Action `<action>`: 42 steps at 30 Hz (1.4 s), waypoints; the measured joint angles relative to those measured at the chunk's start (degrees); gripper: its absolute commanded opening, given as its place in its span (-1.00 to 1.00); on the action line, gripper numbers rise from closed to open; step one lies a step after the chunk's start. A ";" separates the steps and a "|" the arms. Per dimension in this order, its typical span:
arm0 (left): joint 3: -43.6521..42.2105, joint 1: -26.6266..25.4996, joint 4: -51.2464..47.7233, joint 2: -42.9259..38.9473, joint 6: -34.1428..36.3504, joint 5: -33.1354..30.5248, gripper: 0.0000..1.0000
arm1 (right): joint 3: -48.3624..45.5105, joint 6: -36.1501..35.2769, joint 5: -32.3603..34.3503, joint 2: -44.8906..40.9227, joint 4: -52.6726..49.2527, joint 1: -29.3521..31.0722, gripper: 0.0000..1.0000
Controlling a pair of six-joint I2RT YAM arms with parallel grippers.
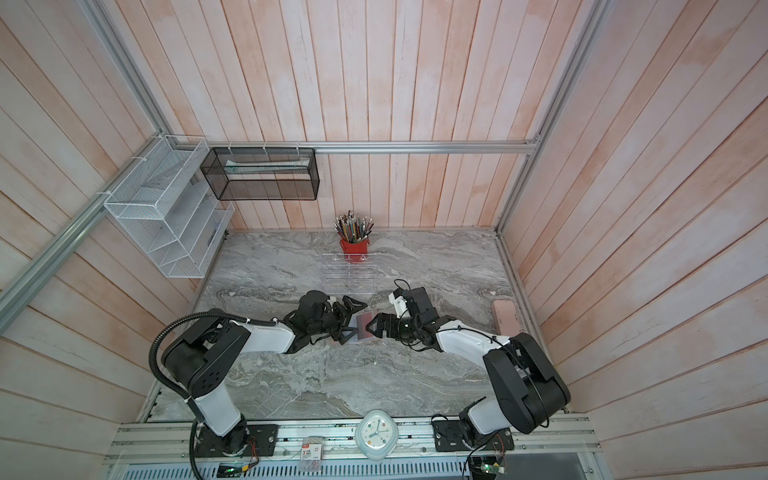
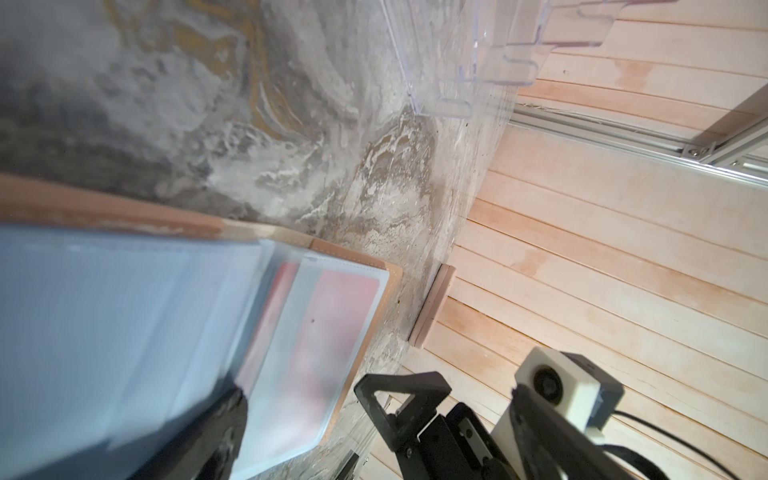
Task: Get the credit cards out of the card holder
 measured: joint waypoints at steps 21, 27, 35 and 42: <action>-1.53 0.46 3.32 0.33 -1.49 -0.37 1.00 | -2.45 10.21 -12.46 7.15 21.44 -3.85 0.90; -2.21 1.22 3.87 0.31 -1.49 -0.24 1.00 | -1.57 10.93 -13.62 10.64 23.69 -3.37 0.88; -2.71 1.68 4.44 0.31 -1.49 -0.15 1.00 | -1.01 11.10 -14.08 12.55 24.33 -3.02 0.80; -2.95 1.70 4.70 0.31 -1.49 -0.15 1.00 | -0.68 10.93 -13.79 7.08 23.06 -2.99 0.82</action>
